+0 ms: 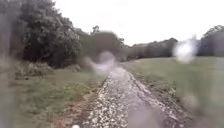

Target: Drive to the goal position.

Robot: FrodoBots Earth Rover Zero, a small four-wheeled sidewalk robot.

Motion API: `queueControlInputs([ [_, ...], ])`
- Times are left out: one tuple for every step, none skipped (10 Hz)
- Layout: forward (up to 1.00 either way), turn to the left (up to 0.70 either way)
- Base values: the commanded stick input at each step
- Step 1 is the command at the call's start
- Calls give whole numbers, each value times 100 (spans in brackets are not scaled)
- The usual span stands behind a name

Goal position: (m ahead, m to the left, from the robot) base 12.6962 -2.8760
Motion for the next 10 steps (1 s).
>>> queueControlInputs([
  [85,0],
  [85,0],
  [85,0],
  [85,0],
  [85,0],
  [85,-18],
  [85,-31],
  [85,-34],
  [85,-34],
  [85,-34],
])
